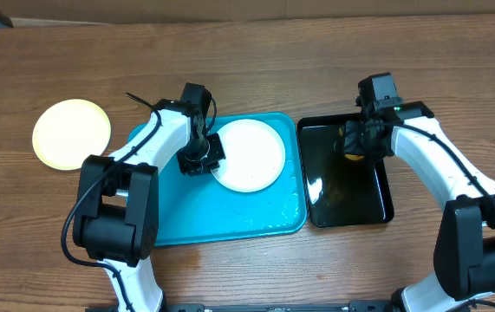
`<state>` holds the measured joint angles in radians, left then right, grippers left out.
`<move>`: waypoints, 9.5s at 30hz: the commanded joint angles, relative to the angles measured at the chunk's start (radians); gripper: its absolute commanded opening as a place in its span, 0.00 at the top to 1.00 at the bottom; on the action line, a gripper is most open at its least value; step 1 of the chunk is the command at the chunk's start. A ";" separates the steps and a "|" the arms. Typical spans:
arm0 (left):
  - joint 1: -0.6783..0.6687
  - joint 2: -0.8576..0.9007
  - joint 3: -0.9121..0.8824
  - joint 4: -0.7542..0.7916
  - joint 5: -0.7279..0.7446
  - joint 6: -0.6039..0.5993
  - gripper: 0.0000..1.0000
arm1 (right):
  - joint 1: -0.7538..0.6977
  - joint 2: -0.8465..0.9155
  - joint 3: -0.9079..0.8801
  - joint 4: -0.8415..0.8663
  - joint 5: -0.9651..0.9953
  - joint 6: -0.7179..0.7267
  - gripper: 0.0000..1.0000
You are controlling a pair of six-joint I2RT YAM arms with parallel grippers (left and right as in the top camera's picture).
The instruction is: Clean dirty plates on tray and stack at the side
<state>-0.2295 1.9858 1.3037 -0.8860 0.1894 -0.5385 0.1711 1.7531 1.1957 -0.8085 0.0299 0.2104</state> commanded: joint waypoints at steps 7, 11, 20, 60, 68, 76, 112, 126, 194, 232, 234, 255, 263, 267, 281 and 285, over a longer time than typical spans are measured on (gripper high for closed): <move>0.000 0.036 -0.018 0.005 -0.043 0.027 0.78 | -0.003 0.024 -0.053 0.064 0.056 -0.025 0.60; 0.000 0.036 -0.018 0.005 -0.043 0.027 0.96 | -0.003 0.021 -0.034 0.070 0.042 -0.025 0.45; 0.000 0.027 -0.005 0.006 -0.062 0.071 0.96 | -0.003 -0.043 0.108 -0.051 -0.055 -0.029 0.02; 0.000 -0.219 0.009 -0.019 -0.222 0.098 0.96 | -0.174 -0.046 0.108 -0.032 0.040 -0.022 0.00; -0.002 -0.219 0.148 -0.121 -0.225 0.110 0.96 | -0.174 -0.046 0.108 -0.032 0.040 -0.021 0.00; -0.060 -0.219 0.283 -0.161 -0.228 0.113 0.96 | -0.174 -0.046 0.108 -0.031 0.040 -0.021 0.00; -0.428 -0.219 0.303 0.108 -0.484 0.107 0.96 | -0.174 -0.046 0.108 -0.031 0.040 -0.021 0.00; -0.454 -0.219 0.302 0.238 -0.521 0.290 0.96 | -0.315 -0.046 0.108 0.127 -0.029 0.108 0.00; 0.148 -0.206 0.303 -0.011 0.192 0.142 0.96 | -0.548 -0.046 0.108 0.120 -0.122 0.108 0.00; 0.910 -0.206 -0.037 0.308 -0.178 -0.023 0.82 | -0.548 -0.046 0.108 0.120 -0.121 0.108 0.00; 0.910 -0.206 -0.037 0.312 -0.171 -0.023 0.41 | -0.548 -0.046 0.108 0.120 -0.121 0.108 0.00; 0.601 -0.206 -0.037 0.247 0.483 0.244 0.00 | -0.548 -0.046 0.108 0.120 -0.121 0.108 0.00; 0.319 -0.206 -0.037 0.218 0.290 0.232 0.00 | -0.548 -0.046 0.108 0.120 -0.121 0.108 0.00; 0.206 -0.206 -0.037 0.214 0.289 0.224 0.00 | -0.548 -0.046 0.108 0.120 -0.121 0.108 0.00; 0.026 -0.206 -0.037 0.180 0.272 0.224 0.00 | -0.548 -0.046 0.108 0.120 -0.121 0.108 0.00; 0.026 -0.206 -0.037 0.180 0.271 0.224 0.00 | -0.548 -0.046 0.108 0.120 -0.121 0.108 0.00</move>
<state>-0.2031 1.8008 1.2671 -0.7071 0.4736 -0.3294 -0.3786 1.7321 1.2831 -0.6933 -0.0822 0.3141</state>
